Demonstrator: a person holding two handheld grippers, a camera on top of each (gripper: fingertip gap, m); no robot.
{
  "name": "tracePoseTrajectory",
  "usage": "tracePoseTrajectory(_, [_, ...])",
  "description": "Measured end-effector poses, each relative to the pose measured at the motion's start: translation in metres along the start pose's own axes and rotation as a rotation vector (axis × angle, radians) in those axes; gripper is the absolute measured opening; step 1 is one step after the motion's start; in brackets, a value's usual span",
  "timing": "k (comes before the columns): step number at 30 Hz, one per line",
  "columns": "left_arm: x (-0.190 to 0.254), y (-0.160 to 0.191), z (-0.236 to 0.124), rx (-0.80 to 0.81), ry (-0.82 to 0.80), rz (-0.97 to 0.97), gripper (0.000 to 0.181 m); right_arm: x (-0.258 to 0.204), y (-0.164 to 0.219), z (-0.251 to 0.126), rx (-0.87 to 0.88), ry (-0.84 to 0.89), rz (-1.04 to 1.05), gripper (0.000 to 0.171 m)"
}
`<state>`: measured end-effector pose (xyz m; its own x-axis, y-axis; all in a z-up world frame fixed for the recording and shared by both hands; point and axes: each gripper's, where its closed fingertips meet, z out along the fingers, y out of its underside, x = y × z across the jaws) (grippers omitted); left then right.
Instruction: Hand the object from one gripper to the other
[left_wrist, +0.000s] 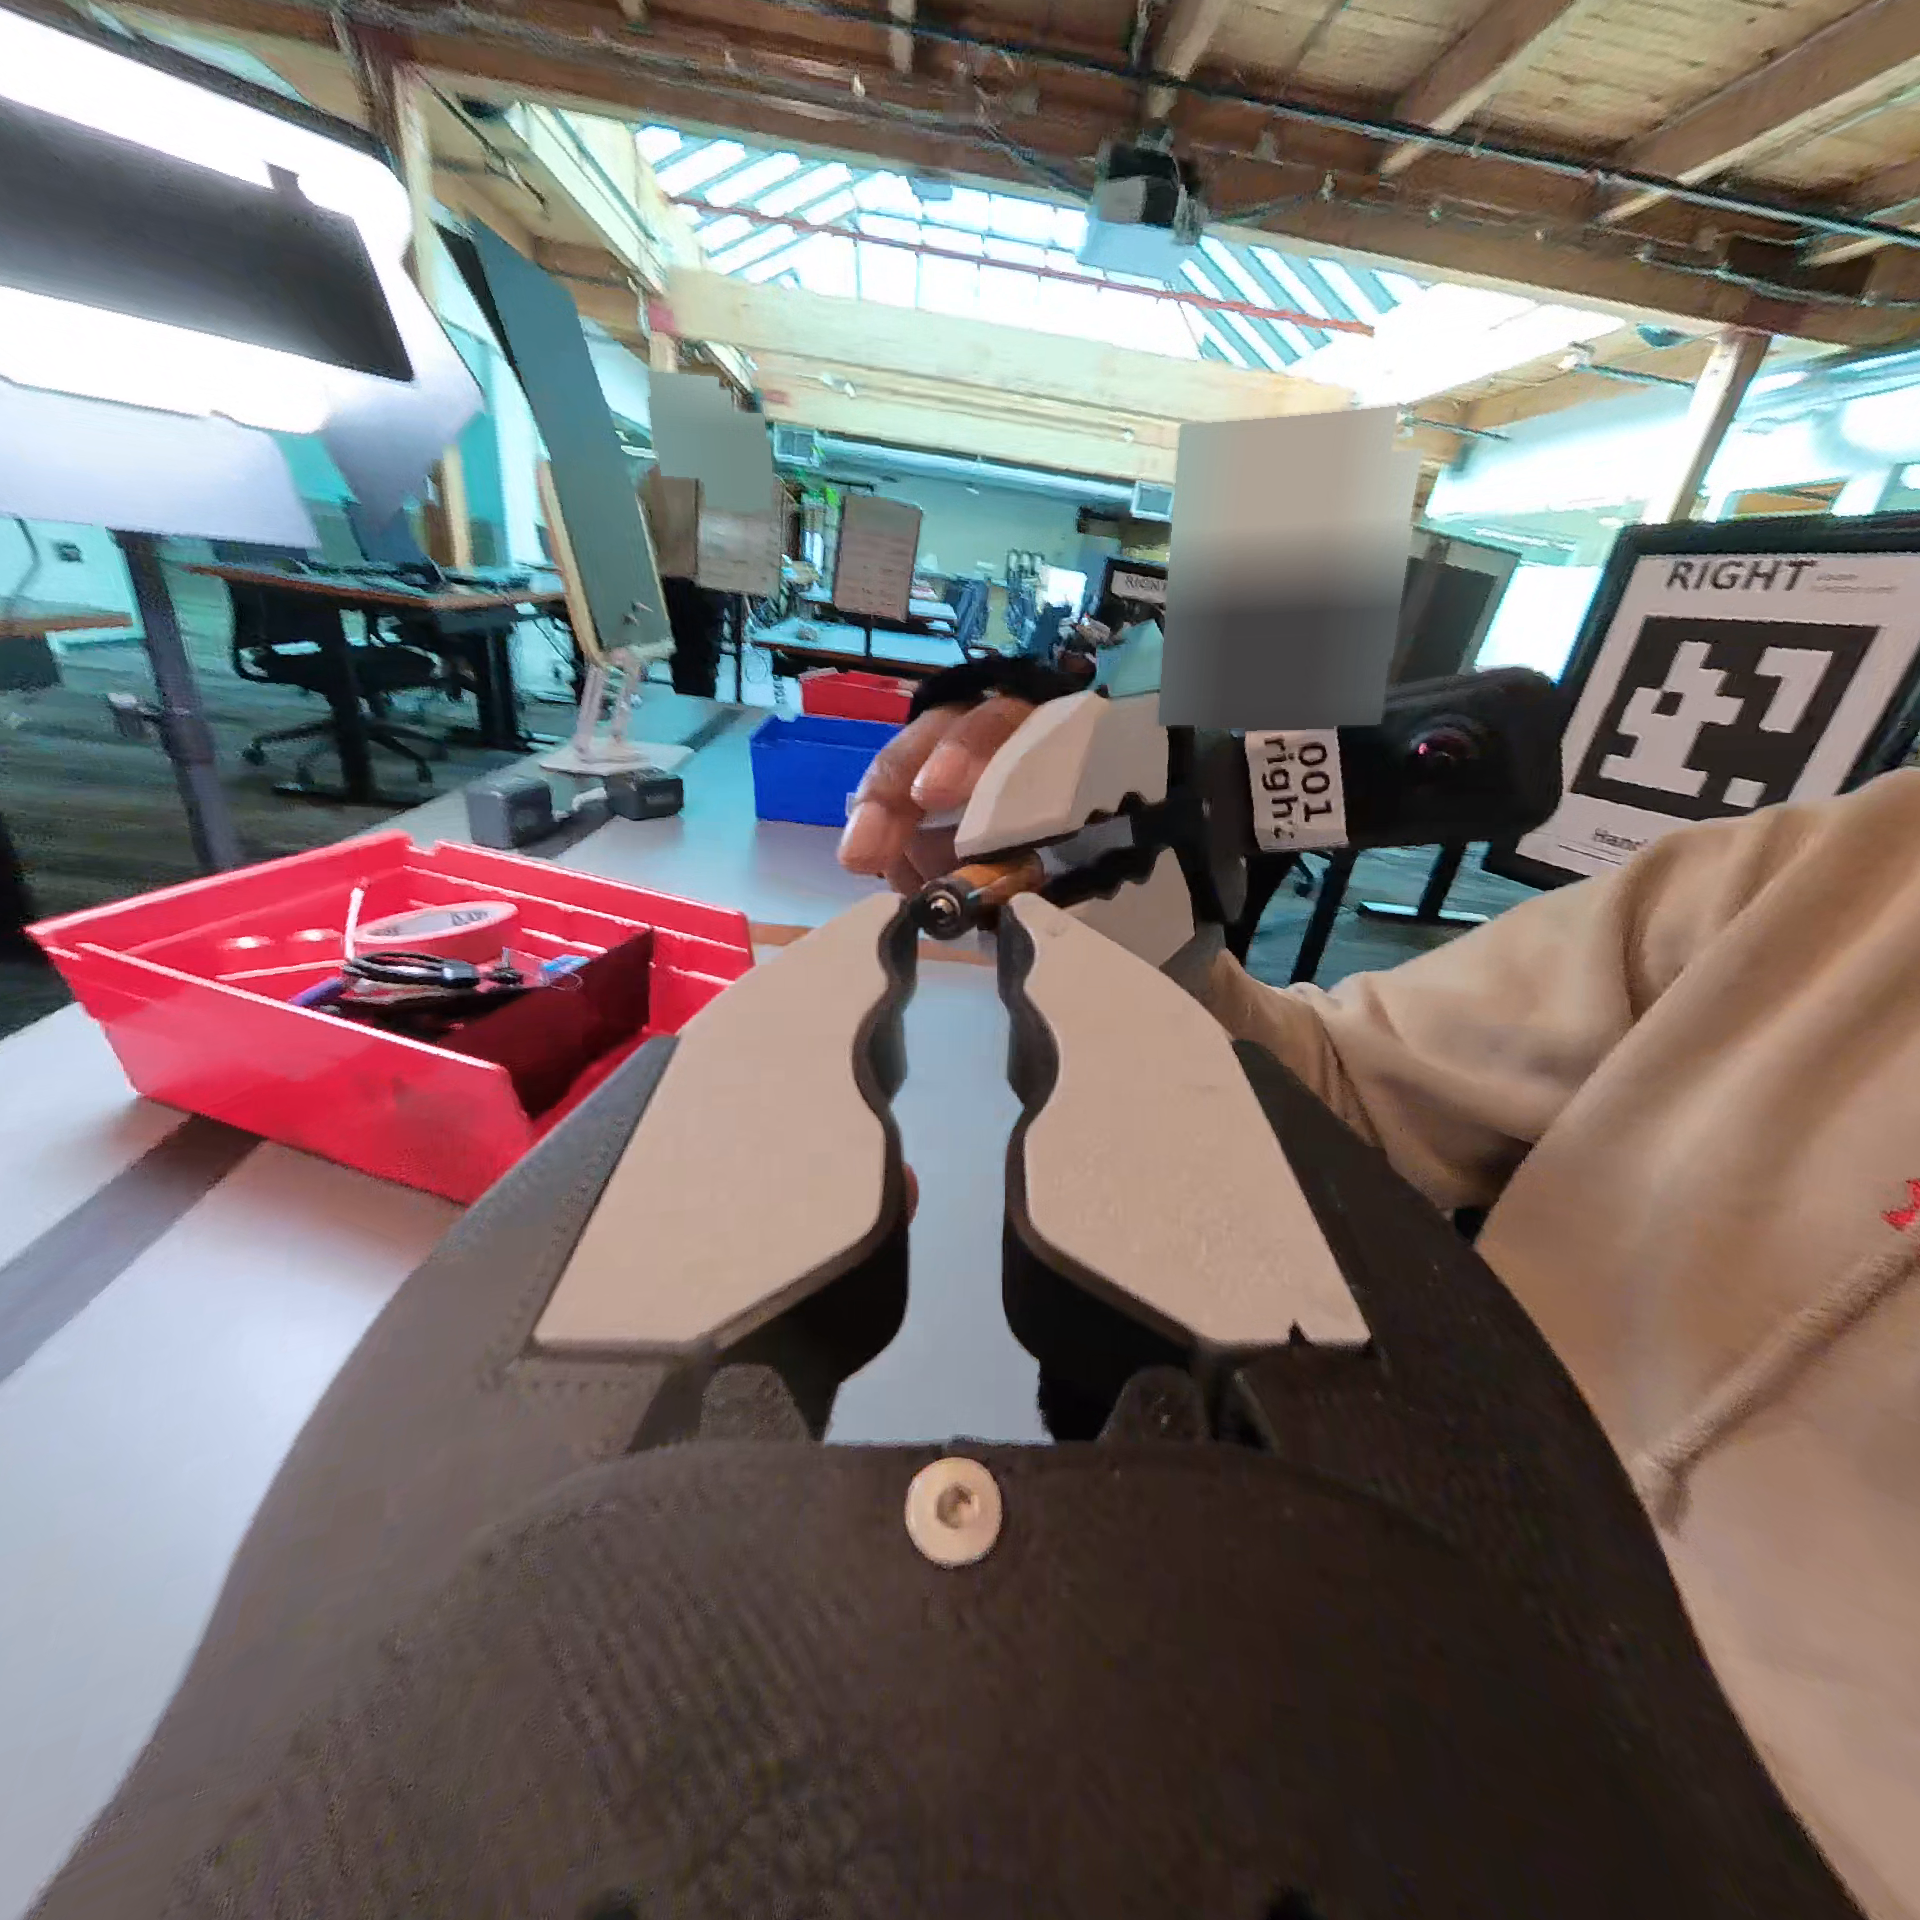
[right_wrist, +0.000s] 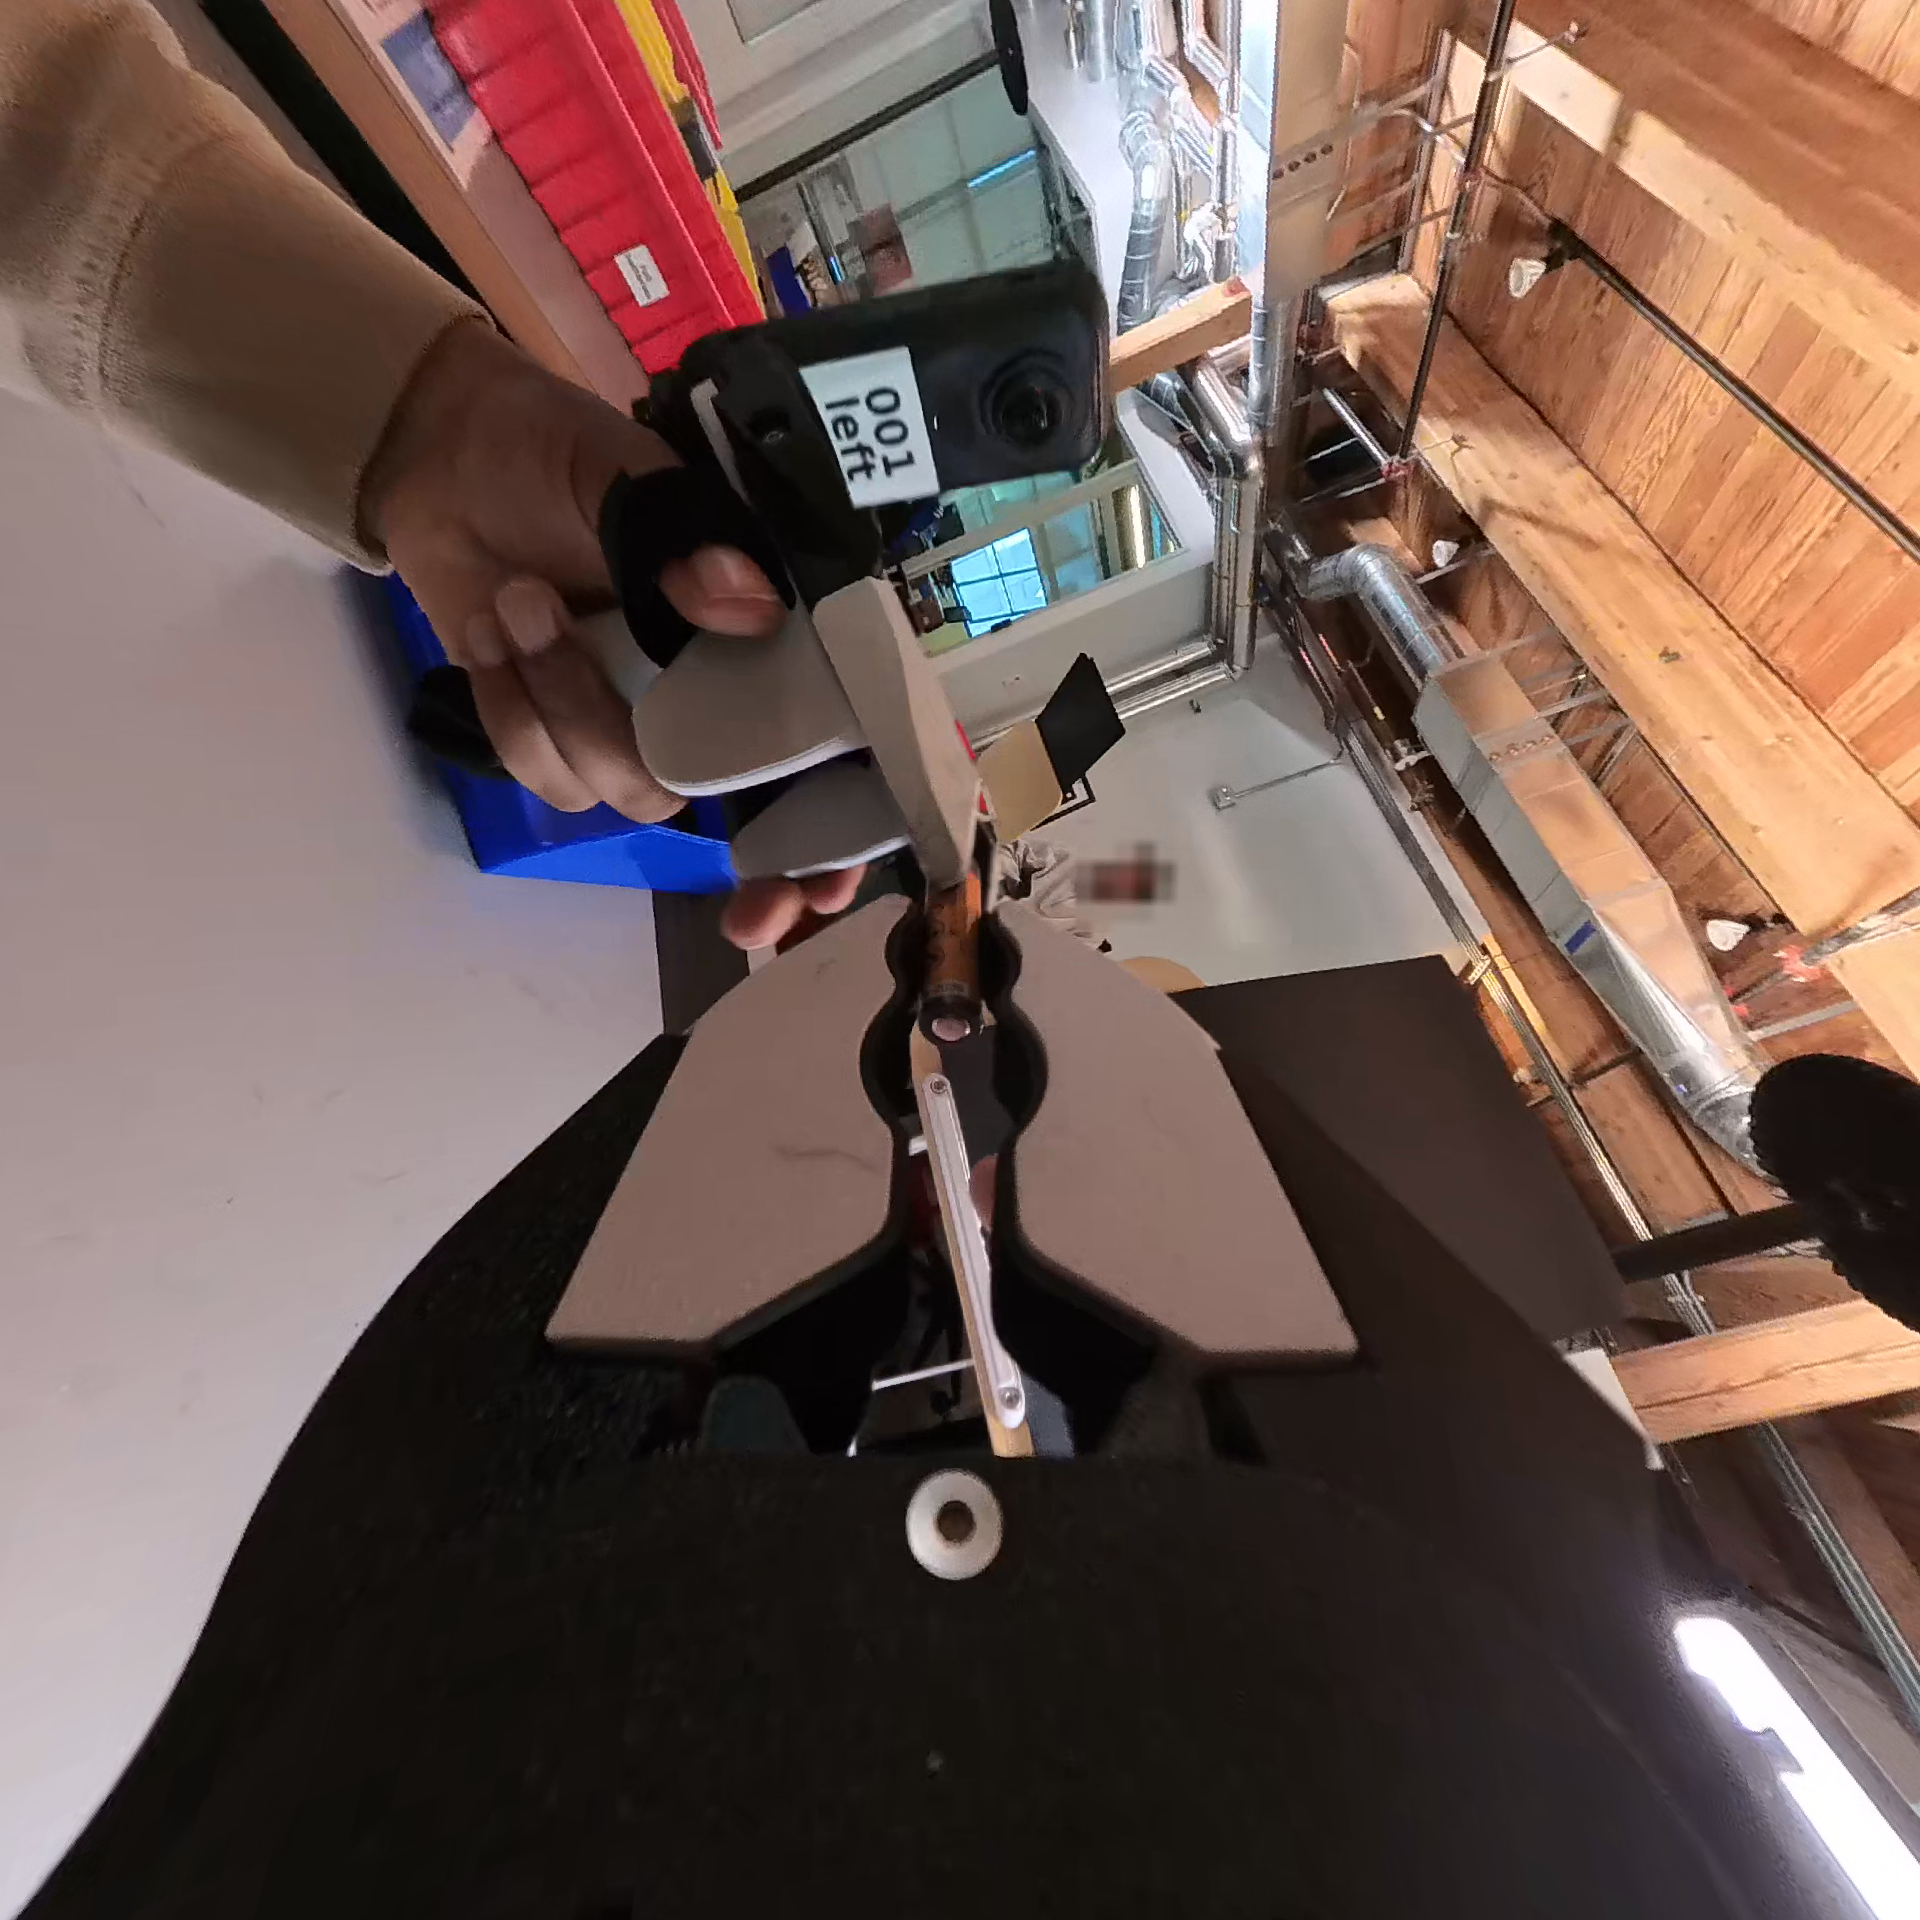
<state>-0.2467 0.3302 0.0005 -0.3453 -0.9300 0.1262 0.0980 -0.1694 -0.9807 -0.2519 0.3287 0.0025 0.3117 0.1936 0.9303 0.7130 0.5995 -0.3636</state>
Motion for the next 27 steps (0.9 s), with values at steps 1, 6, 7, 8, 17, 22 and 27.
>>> tracePoseTrajectory(1, [0.002,0.001,0.001,-0.011,0.020,-0.003,0.014,0.001,-0.001,-0.001,0.009,-0.001,0.013,0.010])
tracePoseTrajectory(6, [0.007,-0.014,0.001,0.104,0.028,0.004,0.010,0.016,-0.005,-0.003,0.117,0.021,0.297,0.013])
tracePoseTrajectory(7, [0.007,-0.018,0.001,0.138,0.033,-0.020,0.010,0.021,-0.006,-0.004,0.162,0.029,0.395,0.016])
tracePoseTrajectory(8, [0.007,-0.022,0.000,0.173,0.040,-0.041,0.009,0.025,-0.006,-0.005,0.209,0.027,0.484,0.019])
tracePoseTrajectory(17, [0.012,-0.027,0.000,0.230,0.102,-0.107,0.010,0.031,-0.014,-0.013,0.364,-0.037,0.687,0.011])
tracePoseTrajectory(22, [0.017,-0.025,0.002,0.159,0.032,0.035,0.026,0.030,-0.018,-0.018,0.333,-0.074,0.635,0.010])
tracePoseTrajectory(27, [0.021,-0.009,0.008,-0.001,-0.024,0.177,0.018,0.015,-0.022,-0.018,0.275,-0.170,0.567,0.010])
